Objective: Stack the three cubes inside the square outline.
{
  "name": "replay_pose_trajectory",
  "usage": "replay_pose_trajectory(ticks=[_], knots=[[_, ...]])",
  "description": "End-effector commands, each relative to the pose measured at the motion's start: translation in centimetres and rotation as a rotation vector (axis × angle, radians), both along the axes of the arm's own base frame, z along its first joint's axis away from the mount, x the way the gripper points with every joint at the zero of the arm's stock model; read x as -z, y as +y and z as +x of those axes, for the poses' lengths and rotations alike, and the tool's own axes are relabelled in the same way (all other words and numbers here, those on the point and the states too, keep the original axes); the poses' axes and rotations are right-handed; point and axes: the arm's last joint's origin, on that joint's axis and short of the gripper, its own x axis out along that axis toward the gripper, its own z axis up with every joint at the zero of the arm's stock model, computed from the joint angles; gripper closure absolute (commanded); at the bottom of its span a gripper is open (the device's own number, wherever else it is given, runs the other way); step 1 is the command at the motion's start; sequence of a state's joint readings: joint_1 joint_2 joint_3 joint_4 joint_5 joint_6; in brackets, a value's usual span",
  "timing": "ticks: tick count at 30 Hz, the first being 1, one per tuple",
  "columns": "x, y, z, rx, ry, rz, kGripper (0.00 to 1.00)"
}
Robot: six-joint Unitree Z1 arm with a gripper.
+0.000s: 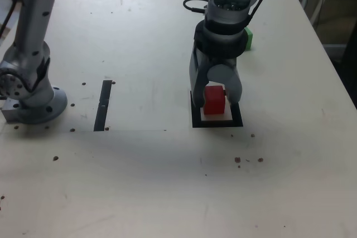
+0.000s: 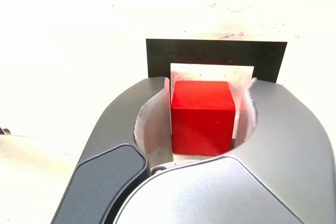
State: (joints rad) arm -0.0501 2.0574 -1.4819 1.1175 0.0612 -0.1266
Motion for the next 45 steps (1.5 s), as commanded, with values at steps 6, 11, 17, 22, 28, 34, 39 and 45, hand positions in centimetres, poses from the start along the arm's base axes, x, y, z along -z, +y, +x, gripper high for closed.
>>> replay_pose_trajectory(ticks=[6,11,17,22,28,34,39,45], knots=[[-0.1,-0.2,-0.1,0.008,0.009,-0.008,0.02],[-0.8,-0.2,-0.3,0.007,0.026,-0.013,0.01],[-2.4,0.4,-0.3,0.001,0.053,-0.015,0.01],[-3.3,1.8,0.0,0.005,0.05,-0.016,0.01],[-4.7,4.4,0.4,0.001,0.025,-0.021,0.01],[-5.6,7.5,0.4,-0.038,-0.007,-0.019,0.01],[-6.3,10.5,0.1,-0.107,-0.033,0.012,0.01],[-7.2,14.1,-0.4,-0.205,-0.06,0.06,0.01]])
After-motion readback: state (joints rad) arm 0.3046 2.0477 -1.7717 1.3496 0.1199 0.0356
